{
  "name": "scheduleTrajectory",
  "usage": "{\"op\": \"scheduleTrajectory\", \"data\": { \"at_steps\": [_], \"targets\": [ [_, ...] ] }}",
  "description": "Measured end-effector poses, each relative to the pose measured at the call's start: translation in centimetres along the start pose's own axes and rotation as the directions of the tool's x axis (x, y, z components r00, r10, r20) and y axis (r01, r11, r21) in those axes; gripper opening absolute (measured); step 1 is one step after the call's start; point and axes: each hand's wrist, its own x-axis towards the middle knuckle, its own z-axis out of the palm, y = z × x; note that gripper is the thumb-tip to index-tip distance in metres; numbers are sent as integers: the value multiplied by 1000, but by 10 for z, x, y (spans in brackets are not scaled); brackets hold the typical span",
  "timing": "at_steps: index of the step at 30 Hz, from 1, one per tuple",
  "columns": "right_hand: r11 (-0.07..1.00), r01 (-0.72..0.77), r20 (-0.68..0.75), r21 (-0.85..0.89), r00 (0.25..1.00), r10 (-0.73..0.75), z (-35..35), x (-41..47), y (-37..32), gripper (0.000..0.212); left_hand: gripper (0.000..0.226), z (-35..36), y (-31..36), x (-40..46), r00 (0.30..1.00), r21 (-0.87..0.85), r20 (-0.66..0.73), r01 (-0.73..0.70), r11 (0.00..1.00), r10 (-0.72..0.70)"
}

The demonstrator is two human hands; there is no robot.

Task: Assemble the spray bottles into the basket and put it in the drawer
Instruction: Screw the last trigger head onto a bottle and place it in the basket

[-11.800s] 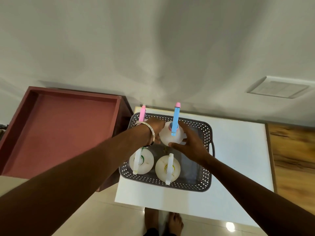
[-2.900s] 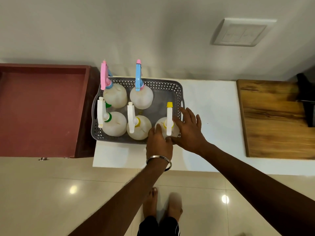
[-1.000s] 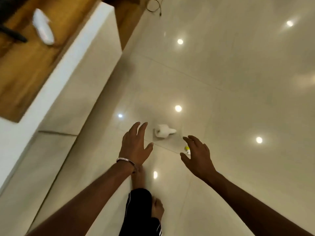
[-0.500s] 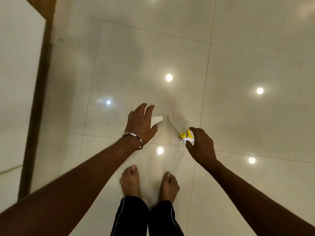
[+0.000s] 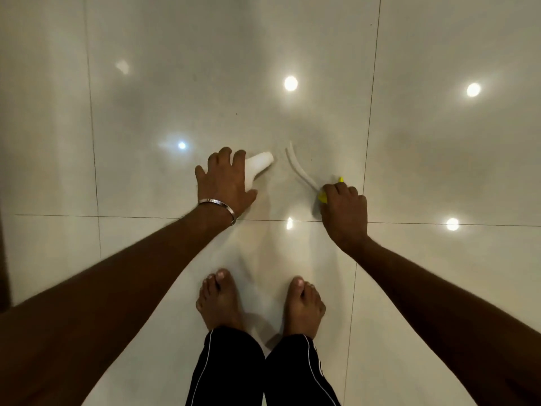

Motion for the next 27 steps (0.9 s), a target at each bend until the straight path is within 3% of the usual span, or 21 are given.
{"op": "scheduleTrajectory", "data": {
  "at_steps": [4,8,10,12,14,18,20,24,27],
  "targets": [
    [999,-5,-19,37,1000,5,-8,2,2,25,90,-6,2,-3,991,-52,115,74,996,-68],
    [928,-28,-78,372,995,61,-30,-4,-1,31,91,-18,-1,-13,985,-216,133,136,967,-109],
    [790,-54,-53,611,993,109,-44,-8,-3,33,91,-27,-1,-22,989,-319,93,140,937,-116],
    [523,-186,107,832,978,177,-62,-8,-8,32,92,-36,1,-32,990,-421,62,141,896,-126],
    [298,-290,248,909,954,170,-79,-7,-13,31,93,-46,5,-43,988,-497,49,150,855,-144],
    [146,-370,355,917,927,121,-104,-8,-21,33,92,-61,12,-63,985,-567,49,166,807,-168],
    [112,-371,360,922,926,110,-115,-11,-24,35,92,-68,15,-71,985,-581,44,160,798,-165],
    [193,-332,307,923,940,147,-134,-17,-27,45,92,-77,17,-83,987,-605,18,138,784,-160],
    [212,-282,252,936,955,159,-151,-26,-27,39,92,-83,14,-91,987,-620,11,134,773,-163]
  ]
}}
